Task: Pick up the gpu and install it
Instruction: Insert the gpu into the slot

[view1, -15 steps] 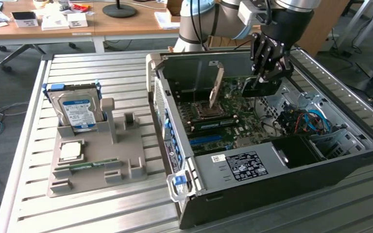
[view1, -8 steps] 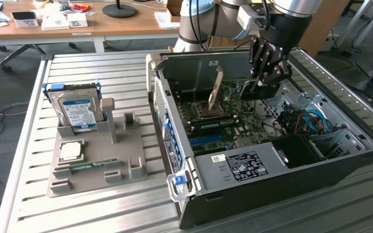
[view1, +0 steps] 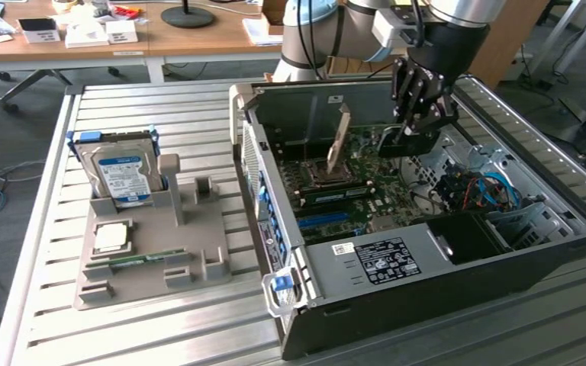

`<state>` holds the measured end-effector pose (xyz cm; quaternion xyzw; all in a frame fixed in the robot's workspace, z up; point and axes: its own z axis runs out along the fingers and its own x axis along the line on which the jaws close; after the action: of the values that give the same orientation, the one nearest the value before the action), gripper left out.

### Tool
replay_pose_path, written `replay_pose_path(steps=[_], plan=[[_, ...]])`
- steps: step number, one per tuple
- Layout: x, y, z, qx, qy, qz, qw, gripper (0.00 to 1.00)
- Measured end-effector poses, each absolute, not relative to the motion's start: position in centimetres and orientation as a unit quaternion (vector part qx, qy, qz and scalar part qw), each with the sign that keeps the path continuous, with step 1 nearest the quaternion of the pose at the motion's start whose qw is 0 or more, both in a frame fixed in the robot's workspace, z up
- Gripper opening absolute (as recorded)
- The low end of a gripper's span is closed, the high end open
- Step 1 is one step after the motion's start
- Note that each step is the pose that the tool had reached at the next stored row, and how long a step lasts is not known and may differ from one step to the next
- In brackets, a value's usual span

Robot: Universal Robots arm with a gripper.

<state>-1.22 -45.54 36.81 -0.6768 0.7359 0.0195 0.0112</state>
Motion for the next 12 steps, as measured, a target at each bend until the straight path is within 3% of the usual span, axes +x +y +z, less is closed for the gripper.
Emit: replay_pose_path(steps=[12], plan=[[-2.20,-45.54,36.29,-0.677,0.736,0.019,0.011,0.27]])
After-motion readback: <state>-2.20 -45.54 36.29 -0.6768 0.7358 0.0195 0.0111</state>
